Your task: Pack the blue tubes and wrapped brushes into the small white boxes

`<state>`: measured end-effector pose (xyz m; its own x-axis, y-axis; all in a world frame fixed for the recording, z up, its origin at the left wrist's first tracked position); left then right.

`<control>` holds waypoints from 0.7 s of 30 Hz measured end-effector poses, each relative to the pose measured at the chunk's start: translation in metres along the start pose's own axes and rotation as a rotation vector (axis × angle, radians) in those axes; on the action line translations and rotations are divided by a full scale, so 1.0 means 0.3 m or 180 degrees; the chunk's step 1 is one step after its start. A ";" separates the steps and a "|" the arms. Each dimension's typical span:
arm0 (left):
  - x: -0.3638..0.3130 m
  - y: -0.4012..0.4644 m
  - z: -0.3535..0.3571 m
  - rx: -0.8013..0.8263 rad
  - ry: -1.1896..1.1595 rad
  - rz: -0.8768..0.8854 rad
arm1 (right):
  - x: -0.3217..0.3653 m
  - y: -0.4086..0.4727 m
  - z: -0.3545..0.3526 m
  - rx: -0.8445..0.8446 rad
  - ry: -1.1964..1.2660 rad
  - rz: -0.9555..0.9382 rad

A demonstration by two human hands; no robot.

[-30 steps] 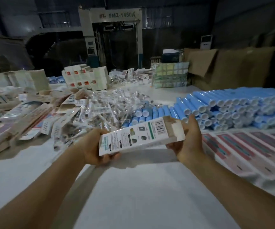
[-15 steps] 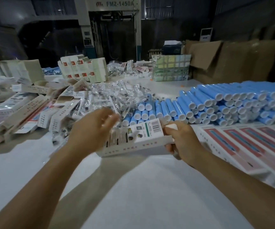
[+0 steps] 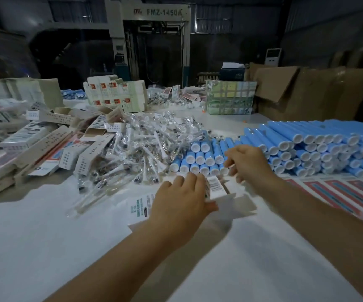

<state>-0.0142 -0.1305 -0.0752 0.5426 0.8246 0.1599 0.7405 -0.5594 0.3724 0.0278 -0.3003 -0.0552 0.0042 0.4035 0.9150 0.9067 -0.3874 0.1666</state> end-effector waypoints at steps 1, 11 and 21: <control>-0.009 0.001 0.005 0.0028 0.0007 0.0034 | 0.019 0.058 -0.001 -0.0011 -0.0112 -0.0037; -0.037 0.008 0.033 0.0341 -0.0156 0.0391 | 0.075 0.508 0.186 0.0290 -0.1738 0.0400; -0.068 0.028 0.048 0.0496 -0.0371 0.0553 | 0.133 0.522 0.264 0.1263 -0.2991 0.0706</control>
<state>-0.0134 -0.1532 -0.0884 0.7022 0.7050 0.0993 0.6796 -0.7054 0.2016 0.2035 -0.2793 -0.0217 0.3598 0.9049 0.2273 0.9182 -0.3000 -0.2587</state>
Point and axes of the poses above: each hand's wrist, its own y-axis towards the middle knuckle, its own z-axis out of the palm, x = y × z, the point moved 5 cm from there along y, towards the middle knuckle, and after that the axes turned 1 degree about -y, right-handed, at the moved point
